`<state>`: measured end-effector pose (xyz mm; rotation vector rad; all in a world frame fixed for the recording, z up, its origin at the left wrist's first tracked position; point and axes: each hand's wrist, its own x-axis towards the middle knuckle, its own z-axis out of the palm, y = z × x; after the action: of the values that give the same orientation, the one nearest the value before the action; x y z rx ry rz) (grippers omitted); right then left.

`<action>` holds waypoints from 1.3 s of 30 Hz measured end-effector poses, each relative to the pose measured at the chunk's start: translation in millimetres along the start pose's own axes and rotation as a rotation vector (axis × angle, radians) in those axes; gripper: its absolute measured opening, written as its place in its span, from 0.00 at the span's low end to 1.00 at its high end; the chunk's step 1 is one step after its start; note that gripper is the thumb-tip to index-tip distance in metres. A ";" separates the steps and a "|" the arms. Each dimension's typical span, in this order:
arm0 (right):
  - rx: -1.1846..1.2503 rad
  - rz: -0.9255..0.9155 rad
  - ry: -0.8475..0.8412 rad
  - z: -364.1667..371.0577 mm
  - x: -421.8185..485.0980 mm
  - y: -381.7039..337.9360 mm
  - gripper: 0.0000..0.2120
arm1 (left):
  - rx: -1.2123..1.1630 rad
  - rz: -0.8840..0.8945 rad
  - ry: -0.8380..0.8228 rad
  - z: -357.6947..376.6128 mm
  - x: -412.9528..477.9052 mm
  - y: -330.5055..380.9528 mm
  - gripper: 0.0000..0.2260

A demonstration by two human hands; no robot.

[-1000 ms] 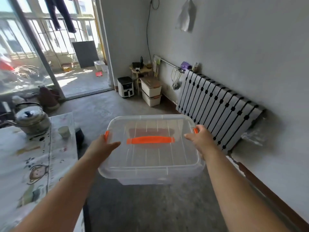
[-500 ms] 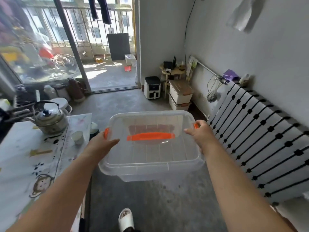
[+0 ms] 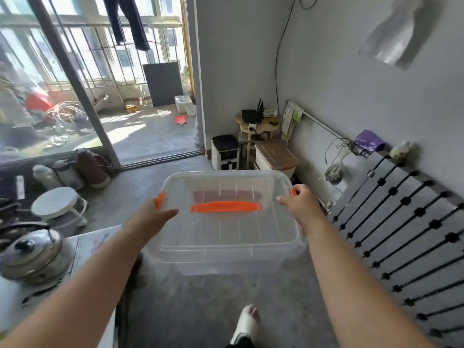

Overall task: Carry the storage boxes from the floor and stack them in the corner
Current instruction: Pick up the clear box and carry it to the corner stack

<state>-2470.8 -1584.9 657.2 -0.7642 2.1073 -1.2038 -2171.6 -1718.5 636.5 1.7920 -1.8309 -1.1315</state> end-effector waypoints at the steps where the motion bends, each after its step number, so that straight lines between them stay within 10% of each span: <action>1: -0.012 -0.001 0.002 6.0 26.9 -6.1 0.26 | -0.005 -0.002 0.005 3.8 25.1 8.6 0.14; 19: -0.057 0.017 -0.065 98.6 434.4 -152.5 0.28 | -0.061 -0.034 0.032 6.8 409.6 167.4 0.15; 39: 0.035 0.340 0.430 109.6 689.7 -165.8 0.22 | 0.181 0.269 -0.387 110.3 780.2 370.2 0.22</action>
<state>-2816.8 -2212.5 616.0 -0.1186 2.4224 -1.2907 -2616.7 -2466.4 615.5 1.4236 -2.3811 -1.3075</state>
